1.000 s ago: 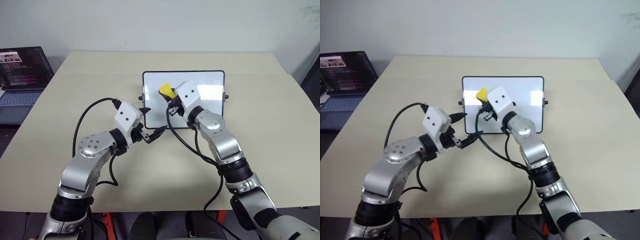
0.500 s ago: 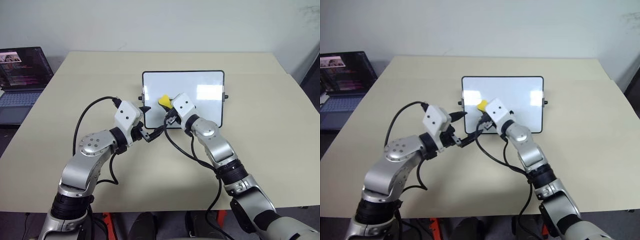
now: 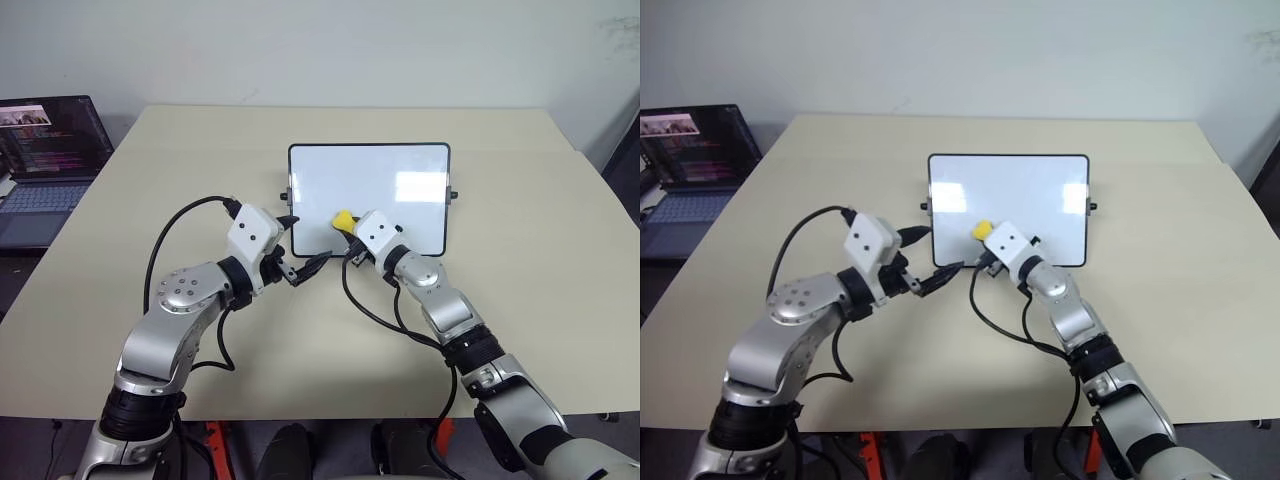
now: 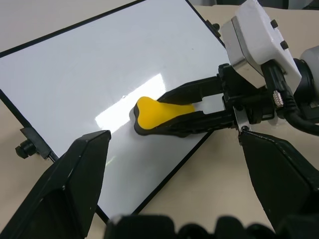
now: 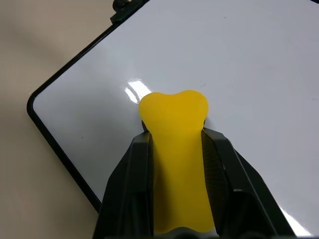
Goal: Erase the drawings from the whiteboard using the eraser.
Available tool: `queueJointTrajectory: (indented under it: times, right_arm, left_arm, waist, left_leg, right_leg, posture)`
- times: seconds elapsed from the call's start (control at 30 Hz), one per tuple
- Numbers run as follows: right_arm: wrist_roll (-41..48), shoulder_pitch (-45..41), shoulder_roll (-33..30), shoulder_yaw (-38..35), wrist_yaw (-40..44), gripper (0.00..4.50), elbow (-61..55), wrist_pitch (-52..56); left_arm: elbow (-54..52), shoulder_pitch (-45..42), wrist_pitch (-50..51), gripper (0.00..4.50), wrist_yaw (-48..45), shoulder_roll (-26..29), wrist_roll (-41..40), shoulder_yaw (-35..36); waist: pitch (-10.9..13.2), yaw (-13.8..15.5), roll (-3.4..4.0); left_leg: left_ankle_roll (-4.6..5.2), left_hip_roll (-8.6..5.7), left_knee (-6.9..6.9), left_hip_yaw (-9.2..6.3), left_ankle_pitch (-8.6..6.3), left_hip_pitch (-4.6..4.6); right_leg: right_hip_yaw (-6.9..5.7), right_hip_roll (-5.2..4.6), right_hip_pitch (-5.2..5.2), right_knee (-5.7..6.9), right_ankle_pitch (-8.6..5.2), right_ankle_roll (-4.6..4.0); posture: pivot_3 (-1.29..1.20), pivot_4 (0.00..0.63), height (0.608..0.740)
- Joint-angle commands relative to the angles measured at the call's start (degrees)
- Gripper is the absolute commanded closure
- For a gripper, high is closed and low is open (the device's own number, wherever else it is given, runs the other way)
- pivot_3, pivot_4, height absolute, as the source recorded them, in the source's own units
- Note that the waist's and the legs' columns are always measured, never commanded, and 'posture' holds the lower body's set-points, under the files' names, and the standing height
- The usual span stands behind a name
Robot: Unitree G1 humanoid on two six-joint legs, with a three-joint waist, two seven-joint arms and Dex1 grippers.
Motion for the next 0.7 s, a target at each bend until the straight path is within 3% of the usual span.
queueJointTrajectory:
  times: [0.03,0.3,0.43,0.7]
  right_arm:
    - [0.0,0.0,-1.4,-3.0,-1.5,3.40,1.5,1.6]
    - [0.3,1.4,-3.7,-5.0,-1.8,3.40,2.1,2.0]
    - [0.1,3.5,-6.5,-6.1,-1.8,3.40,2.9,1.4]
    - [0.9,6.5,-11.5,-8.5,-1.0,3.40,1.8,1.3]
  left_arm:
    - [-2.3,-0.4,-1.1,0.00,-0.5,0.8,-0.4,1.3]
    - [-2.0,-0.8,-1.1,0.00,-1.0,0.9,-0.4,1.3]
    - [-1.7,-1.0,-1.2,0.00,-1.3,0.9,-0.3,1.4]
    - [-1.1,-1.5,-1.3,0.00,-1.5,0.9,-0.4,1.2]
  waist:
    - [0.0,0.0,0.00]
    - [0.0,0.1,-0.02]
    - [0.0,0.1,-0.01]
    - [0.0,0.2,-0.02]
  left_leg:
    - [0.00,0.00,0.00,0.00,0.00,0.02]
    - [-0.02,-0.02,0.02,0.00,0.02,0.11]
    - [0.00,-0.01,-0.04,-0.16,0.01,0.78]
    - [0.13,-0.01,-0.04,-0.35,0.08,1.14]
  right_leg:
    - [0.00,0.00,0.00,0.03,0.00,0.00]
    - [0.01,0.00,0.08,0.11,0.00,0.00]
    - [-0.14,0.00,0.95,-0.24,0.00,-0.01]
    - [-0.35,0.00,1.64,-0.81,0.27,0.06]
  posture:
    - [0.00,0.150,0.740]
    - [0.00,0.150,0.740]
    - [0.00,0.150,0.740]
    - [0.00,0.150,0.740]
